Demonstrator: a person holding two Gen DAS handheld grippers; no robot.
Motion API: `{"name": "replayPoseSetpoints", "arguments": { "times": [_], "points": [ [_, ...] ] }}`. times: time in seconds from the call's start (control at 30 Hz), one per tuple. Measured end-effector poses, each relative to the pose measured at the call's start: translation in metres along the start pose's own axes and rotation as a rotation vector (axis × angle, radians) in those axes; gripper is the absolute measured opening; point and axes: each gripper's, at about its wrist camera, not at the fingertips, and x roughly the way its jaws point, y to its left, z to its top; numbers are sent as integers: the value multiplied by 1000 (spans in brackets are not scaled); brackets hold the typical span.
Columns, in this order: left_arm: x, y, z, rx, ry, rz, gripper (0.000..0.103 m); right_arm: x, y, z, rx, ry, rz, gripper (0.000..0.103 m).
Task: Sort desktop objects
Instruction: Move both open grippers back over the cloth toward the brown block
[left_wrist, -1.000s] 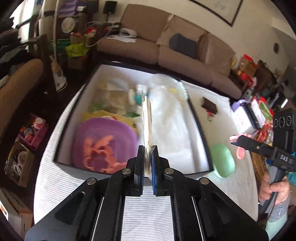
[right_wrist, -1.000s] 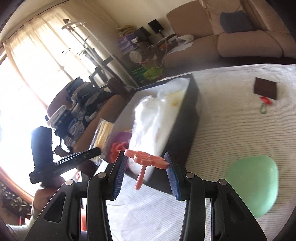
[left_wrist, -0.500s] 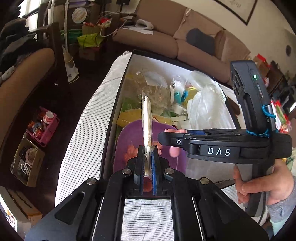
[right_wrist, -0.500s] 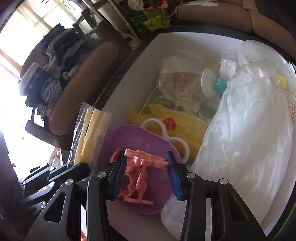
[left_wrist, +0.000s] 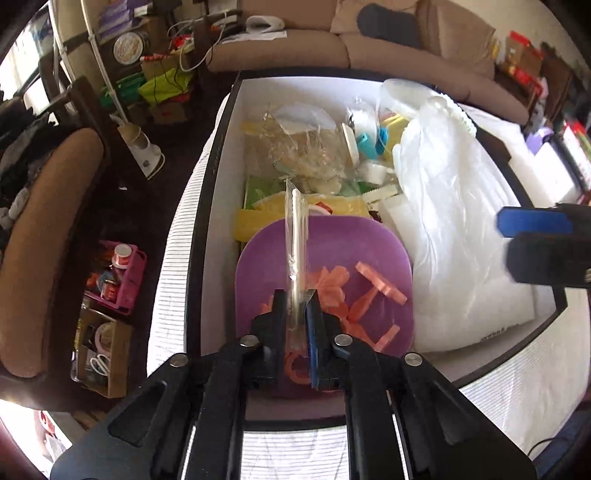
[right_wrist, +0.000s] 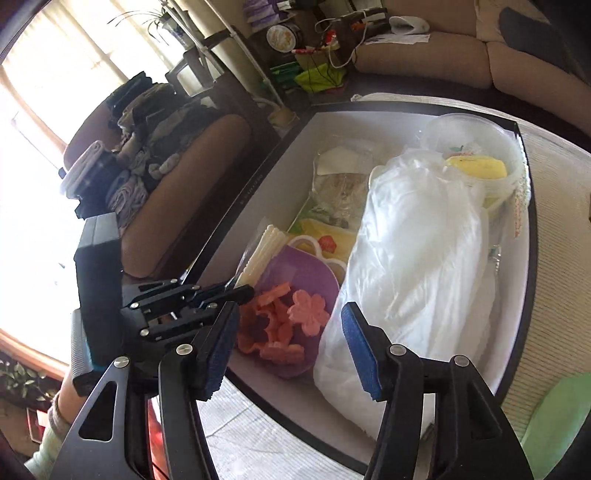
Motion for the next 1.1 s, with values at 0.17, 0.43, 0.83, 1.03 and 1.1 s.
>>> {"name": "replayPoseSetpoints", "arguments": {
  "times": [0.17, 0.43, 0.83, 1.03, 1.1],
  "points": [
    [-28, 7, -8, -58, -76, -1, 48, -36, -11, -16, 9, -52, -27, 60],
    [-76, -31, -27, -58, -204, -132, 57, -138, -99, -68, 139, -190, -183, 65],
    [-59, -212, -67, 24, -109, -438, 58, -176, -219, -171, 393, -206, -382, 65],
    [-28, -264, -48, 43, -103, -401, 58, -175, -245, -176, 410, -208, -341, 65],
    [-16, -273, -24, 41, -121, -357, 58, -176, -253, -170, 394, -220, -350, 65]
  ]
}}
